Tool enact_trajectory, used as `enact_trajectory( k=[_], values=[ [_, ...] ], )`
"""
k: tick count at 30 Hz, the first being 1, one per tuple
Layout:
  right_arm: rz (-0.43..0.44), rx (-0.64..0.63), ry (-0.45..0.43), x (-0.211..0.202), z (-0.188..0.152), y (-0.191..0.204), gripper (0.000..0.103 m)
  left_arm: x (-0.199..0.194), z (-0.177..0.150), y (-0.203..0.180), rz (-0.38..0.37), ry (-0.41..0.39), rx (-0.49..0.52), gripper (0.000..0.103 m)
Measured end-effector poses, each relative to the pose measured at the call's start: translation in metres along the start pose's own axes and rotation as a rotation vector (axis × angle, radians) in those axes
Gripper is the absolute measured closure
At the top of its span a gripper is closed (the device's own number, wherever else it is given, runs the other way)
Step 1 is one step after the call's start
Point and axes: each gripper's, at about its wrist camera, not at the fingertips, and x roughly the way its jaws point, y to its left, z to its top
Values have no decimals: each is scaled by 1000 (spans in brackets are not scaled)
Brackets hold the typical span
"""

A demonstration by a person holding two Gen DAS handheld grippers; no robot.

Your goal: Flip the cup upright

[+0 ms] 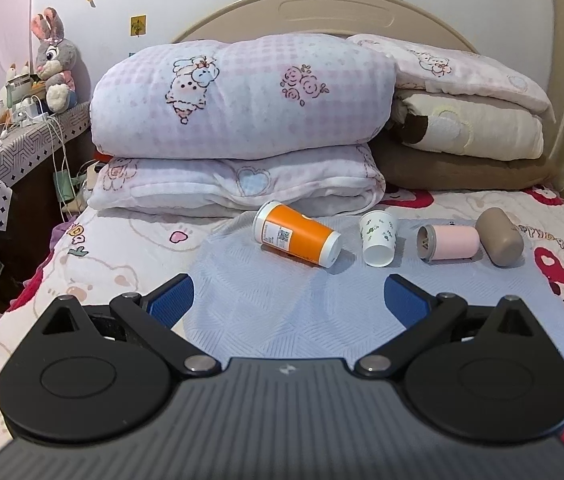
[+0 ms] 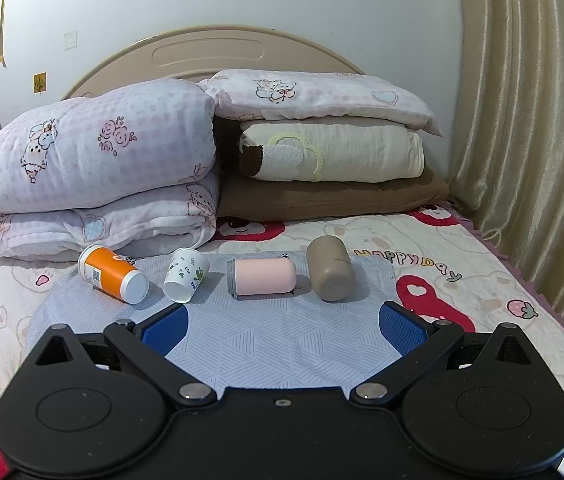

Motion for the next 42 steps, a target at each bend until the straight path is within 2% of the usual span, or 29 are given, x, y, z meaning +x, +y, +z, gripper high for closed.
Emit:
enact_trajectory(
  k=[42],
  values=[
    [-5, 0, 24, 4, -7, -3, 0, 1, -4, -1, -1, 9, 21, 0]
  ],
)
